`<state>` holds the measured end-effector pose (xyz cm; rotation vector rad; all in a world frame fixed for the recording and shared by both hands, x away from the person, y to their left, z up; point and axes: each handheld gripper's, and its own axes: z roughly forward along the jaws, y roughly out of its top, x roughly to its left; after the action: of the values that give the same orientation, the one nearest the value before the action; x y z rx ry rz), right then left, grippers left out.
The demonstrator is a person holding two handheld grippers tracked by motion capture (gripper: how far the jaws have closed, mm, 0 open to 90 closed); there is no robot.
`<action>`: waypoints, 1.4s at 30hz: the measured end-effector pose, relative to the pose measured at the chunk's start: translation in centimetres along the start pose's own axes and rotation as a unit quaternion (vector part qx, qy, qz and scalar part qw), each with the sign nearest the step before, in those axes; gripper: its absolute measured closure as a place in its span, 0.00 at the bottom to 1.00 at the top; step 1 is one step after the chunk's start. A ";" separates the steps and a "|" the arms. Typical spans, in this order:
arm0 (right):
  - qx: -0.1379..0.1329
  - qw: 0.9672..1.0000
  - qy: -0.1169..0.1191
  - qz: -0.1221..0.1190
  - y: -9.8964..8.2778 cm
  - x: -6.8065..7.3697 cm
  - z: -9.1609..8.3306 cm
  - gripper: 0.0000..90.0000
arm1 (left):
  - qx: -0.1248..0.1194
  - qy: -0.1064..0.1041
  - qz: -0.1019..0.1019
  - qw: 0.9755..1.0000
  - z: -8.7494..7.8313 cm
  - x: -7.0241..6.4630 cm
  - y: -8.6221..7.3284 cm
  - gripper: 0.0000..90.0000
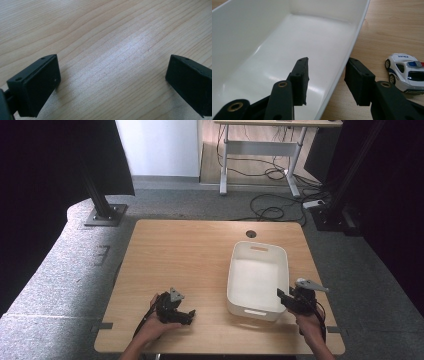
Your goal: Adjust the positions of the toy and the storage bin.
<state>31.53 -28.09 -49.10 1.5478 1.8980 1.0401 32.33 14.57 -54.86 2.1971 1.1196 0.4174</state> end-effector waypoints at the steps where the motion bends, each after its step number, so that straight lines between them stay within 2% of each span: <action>1: 0.000 1.000 0.000 -0.001 0.0 0.1 0.0 0.59 | 0.000 0.000 0.000 1.000 0.0 0.0 0.0 0.00; 8: 0.006 1.000 0.007 -0.009 0.2 0.9 0.6 0.61 | 0.000 0.000 -0.001 1.000 0.0 0.0 -0.1 0.00; 14: 0.004 0.999 0.014 -0.037 0.1 1.7 1.2 0.63 | 0.000 0.001 -0.001 1.000 -0.2 -0.1 -0.2 0.00; 26: -0.006 0.998 0.028 -0.050 0.2 2.0 1.6 0.63 | 0.000 0.002 -0.003 1.000 -0.3 -0.1 -0.3 0.00; 30: -0.006 0.998 0.039 -0.058 0.3 2.2 1.8 0.63 | 0.000 0.002 -0.003 1.000 -0.3 -0.1 -0.3 0.00; 35: -0.007 0.996 0.046 -0.074 0.2 2.9 2.0 0.61 | 0.000 0.002 -0.003 1.000 -0.3 -0.1 -0.3 0.00; 42: -0.004 0.996 0.048 -0.079 0.4 3.4 2.2 0.61 | 0.000 0.002 -0.003 1.000 -0.3 -0.1 -0.3 0.00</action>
<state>32.57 -24.17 -49.79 1.3394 2.0418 1.0670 31.92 14.74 -54.86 2.1930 1.1279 0.4184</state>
